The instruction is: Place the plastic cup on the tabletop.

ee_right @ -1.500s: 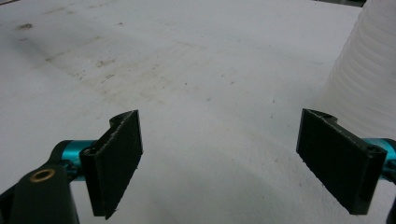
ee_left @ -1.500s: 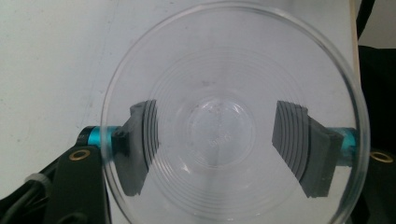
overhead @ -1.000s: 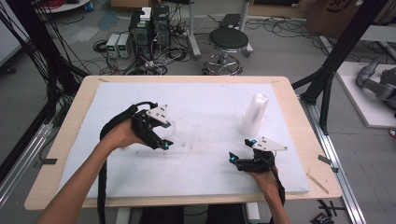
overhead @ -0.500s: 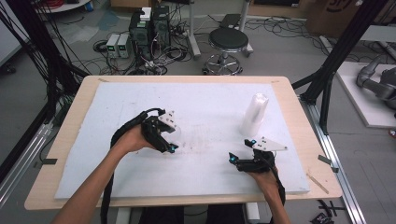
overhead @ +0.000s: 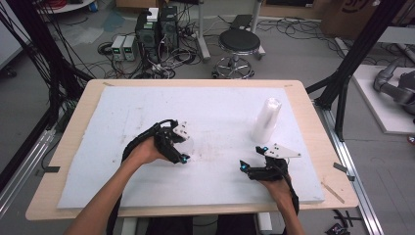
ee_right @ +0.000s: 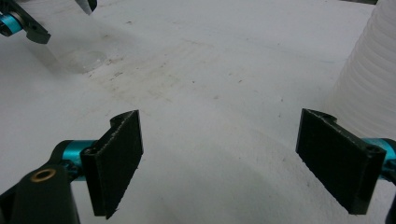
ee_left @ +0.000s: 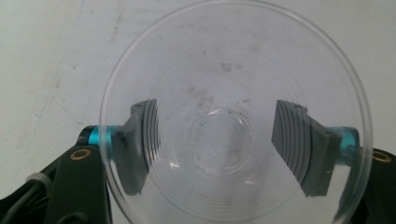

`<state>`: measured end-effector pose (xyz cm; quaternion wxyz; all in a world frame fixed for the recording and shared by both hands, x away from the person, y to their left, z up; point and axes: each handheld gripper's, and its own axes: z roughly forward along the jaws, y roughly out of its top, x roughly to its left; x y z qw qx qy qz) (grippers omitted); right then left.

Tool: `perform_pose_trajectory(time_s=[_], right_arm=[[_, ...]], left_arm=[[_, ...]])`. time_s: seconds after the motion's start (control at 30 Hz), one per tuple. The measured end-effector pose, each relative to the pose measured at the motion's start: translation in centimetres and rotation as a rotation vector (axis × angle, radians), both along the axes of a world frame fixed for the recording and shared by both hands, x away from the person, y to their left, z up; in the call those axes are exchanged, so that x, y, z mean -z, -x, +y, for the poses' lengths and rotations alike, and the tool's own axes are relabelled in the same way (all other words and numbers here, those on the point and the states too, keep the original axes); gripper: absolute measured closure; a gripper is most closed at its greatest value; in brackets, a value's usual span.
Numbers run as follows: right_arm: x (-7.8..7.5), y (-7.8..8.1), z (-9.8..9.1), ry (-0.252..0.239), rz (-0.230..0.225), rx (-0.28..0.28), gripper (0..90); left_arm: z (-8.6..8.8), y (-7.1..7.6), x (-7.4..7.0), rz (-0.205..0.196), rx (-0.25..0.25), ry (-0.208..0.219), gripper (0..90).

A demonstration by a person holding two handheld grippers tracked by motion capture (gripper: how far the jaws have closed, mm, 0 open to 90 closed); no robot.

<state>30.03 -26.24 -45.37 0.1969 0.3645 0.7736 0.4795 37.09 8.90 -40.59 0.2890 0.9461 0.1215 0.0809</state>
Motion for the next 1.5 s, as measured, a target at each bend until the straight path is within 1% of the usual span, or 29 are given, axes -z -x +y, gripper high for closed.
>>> perform_pose_trajectory(time_s=[0.1,0.13,0.17,0.2,0.23,0.3,0.37,0.43,0.53,0.6,0.67,0.7,0.73,0.8,0.83,0.9,0.93,0.97,1.0,1.03,1.07,1.13,1.2,1.23,1.27,1.33,1.37,1.43,1.5], right_arm=[[0.0,0.0,0.0,0.001,-0.005,0.000,14.8],[0.0,0.0,0.0,0.000,-0.004,0.000,14.8],[0.0,-0.1,0.0,0.000,-0.002,-0.002,14.8],[0.0,0.0,0.0,-0.002,0.003,-0.003,14.8],[0.0,0.0,0.0,-0.004,0.005,-0.005,14.9],[0.0,0.0,0.0,0.000,0.001,-0.013,14.8],[0.0,0.0,0.0,-0.001,0.001,-0.012,14.8],[0.0,0.0,0.0,0.000,0.003,-0.012,14.8],[0.0,-0.1,0.0,0.001,0.002,-0.014,14.8],[0.0,-0.1,0.0,0.000,0.004,-0.015,14.8],[0.0,-0.1,0.0,-0.007,0.008,-0.013,14.8],[0.0,-0.1,-0.1,-0.008,0.012,-0.016,14.8],[0.0,-0.1,-0.1,-0.008,0.007,-0.016,14.8],[0.0,0.0,-0.2,-0.016,0.003,-0.018,14.8],[0.0,0.0,-0.2,-0.017,-0.001,-0.018,14.8],[0.0,0.1,-0.3,-0.020,-0.011,-0.018,14.8],[0.0,0.1,-0.3,-0.021,-0.013,-0.018,14.8],[0.0,0.1,-0.3,-0.023,-0.017,-0.017,14.8],[0.0,0.2,-0.3,-0.026,-0.018,-0.019,14.8],[0.0,0.2,-0.3,-0.028,-0.016,-0.020,14.8],[0.0,0.2,-0.3,-0.029,-0.020,-0.021,14.8],[0.0,0.1,-0.3,-0.031,-0.015,-0.018,14.8],[0.0,0.1,-0.3,-0.031,-0.013,-0.020,14.8],[0.0,0.2,-0.3,-0.031,-0.015,-0.019,14.8],[0.0,0.2,-0.3,-0.034,-0.012,-0.019,14.8],[0.0,0.2,-0.4,-0.033,-0.014,-0.021,14.8],[0.0,0.2,-0.4,-0.033,-0.016,-0.022,14.8],[0.0,0.2,-0.4,-0.036,-0.022,-0.025,14.8],[0.0,0.3,-0.4,-0.040,-0.026,-0.027,14.8]], left_arm=[[0.1,0.0,0.0,0.002,-0.002,0.000,31.4],[0.1,0.0,0.1,0.003,-0.007,0.010,30.5],[0.1,-0.1,0.2,0.004,-0.005,0.000,28.2],[0.1,-0.1,0.5,0.018,-0.020,0.001,25.5],[0.1,-0.2,0.7,0.024,-0.033,-0.006,20.1],[0.3,-0.2,1.1,0.026,-0.064,0.009,14.2],[0.4,-0.2,1.3,0.026,-0.071,0.016,11.4],[0.6,-0.1,1.3,0.028,-0.070,0.023,11.0],[0.8,0.1,1.2,0.035,-0.066,0.012,10.3],[1.3,0.3,1.0,0.028,-0.078,0.052,9.3],[2.2,0.7,0.8,0.025,-0.101,0.095,8.9],[2.8,1.1,0.8,0.006,-0.110,0.100,8.8],[3.4,1.5,0.8,-0.005,-0.120,0.117,8.9],[4.8,2.4,0.8,-0.028,-0.156,0.163,8.8],[5.6,3.0,0.9,-0.044,-0.175,0.194,8.3],[7.0,3.9,1.2,-0.059,-0.210,0.247,8.2],[8.0,4.6,1.5,-0.072,-0.245,0.292,8.2],[8.6,5.0,1.8,-0.077,-0.267,0.327,8.3],[9.6,5.5,2.3,-0.091,-0.298,0.381,8.3],[10.3,6.0,2.7,-0.109,-0.316,0.412,8.3],[10.8,6.4,3.1,-0.129,-0.333,0.432,8.3],[11.6,7.0,3.8,-0.142,-0.360,0.440,8.3],[12.2,7.5,4.2,-0.153,-0.379,0.481,8.3],[12.3,7.8,4.4,-0.160,-0.396,0.510,8.3],[12.4,8.0,4.5,-0.166,-0.400,0.520,8.3],[12.6,8.5,4.7,-0.201,-0.418,0.543,8.3],[12.6,8.6,4.8,-0.210,-0.423,0.551,8.3],[13.0,8.8,5.3,-0.218,-0.442,0.591,8.3],[13.2,8.9,5.6,-0.235,-0.462,0.590,8.3]])
